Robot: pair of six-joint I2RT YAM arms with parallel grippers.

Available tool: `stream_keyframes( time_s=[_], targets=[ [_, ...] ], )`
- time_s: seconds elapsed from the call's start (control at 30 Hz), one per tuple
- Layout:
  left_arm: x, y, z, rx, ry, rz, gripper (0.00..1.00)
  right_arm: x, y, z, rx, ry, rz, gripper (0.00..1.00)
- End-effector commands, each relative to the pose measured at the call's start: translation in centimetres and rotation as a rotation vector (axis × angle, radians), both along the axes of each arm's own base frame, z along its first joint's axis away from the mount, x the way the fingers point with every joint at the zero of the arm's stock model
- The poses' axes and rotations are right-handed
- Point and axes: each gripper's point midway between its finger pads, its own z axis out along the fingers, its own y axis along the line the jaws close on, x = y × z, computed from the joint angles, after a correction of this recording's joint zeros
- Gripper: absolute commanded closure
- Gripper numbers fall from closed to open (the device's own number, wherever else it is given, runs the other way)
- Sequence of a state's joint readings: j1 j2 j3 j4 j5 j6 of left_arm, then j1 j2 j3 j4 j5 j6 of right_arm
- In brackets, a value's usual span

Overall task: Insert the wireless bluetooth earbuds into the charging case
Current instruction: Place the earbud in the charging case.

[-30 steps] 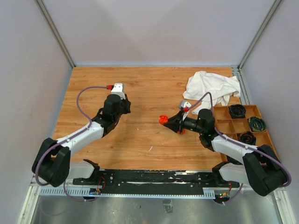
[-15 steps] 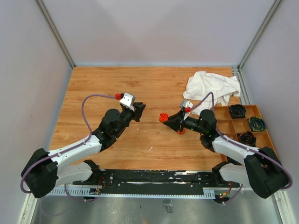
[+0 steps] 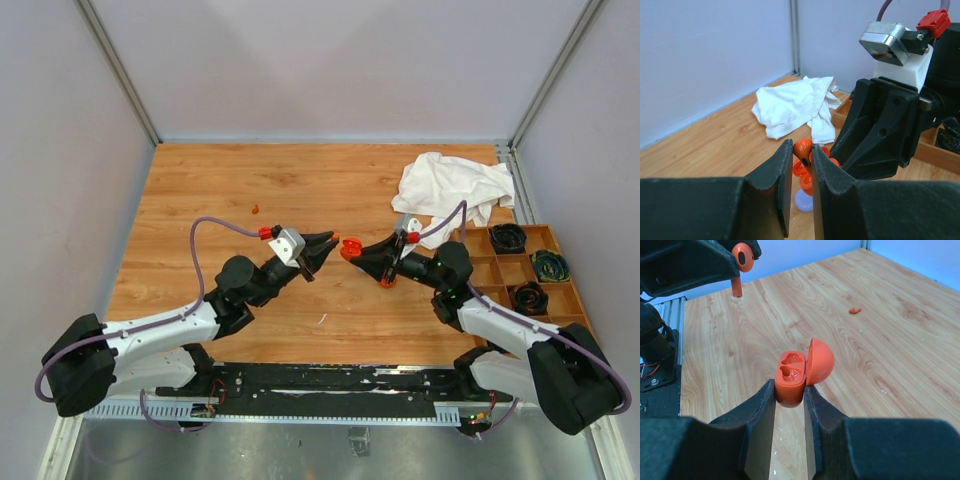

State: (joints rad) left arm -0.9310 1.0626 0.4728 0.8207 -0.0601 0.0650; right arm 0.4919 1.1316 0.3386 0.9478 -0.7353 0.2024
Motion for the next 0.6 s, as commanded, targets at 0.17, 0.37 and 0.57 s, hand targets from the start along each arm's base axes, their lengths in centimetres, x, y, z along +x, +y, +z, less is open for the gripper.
stream_keyframes(
  time_s=[0.17, 0.37, 0.57],
  targets=[
    [-2.8, -1.8, 2.6, -0.045, -0.162, -0.112, 0.88, -3.1, 0.8, 4.0, 0.09, -0.145, 0.116, 0.99],
    [-3.3, -2.2, 2.7, -0.039, -0.183, -0.133, 0.87, -4.2, 0.9, 5.1, 0.115, -0.179, 0.173, 0.99],
    [-3.9, -2.4, 2.8, -0.036, -0.2, -0.154, 0.87, -4.8, 1.0, 5.4, 0.117, -0.194, 0.198, 0.99]
  ],
)
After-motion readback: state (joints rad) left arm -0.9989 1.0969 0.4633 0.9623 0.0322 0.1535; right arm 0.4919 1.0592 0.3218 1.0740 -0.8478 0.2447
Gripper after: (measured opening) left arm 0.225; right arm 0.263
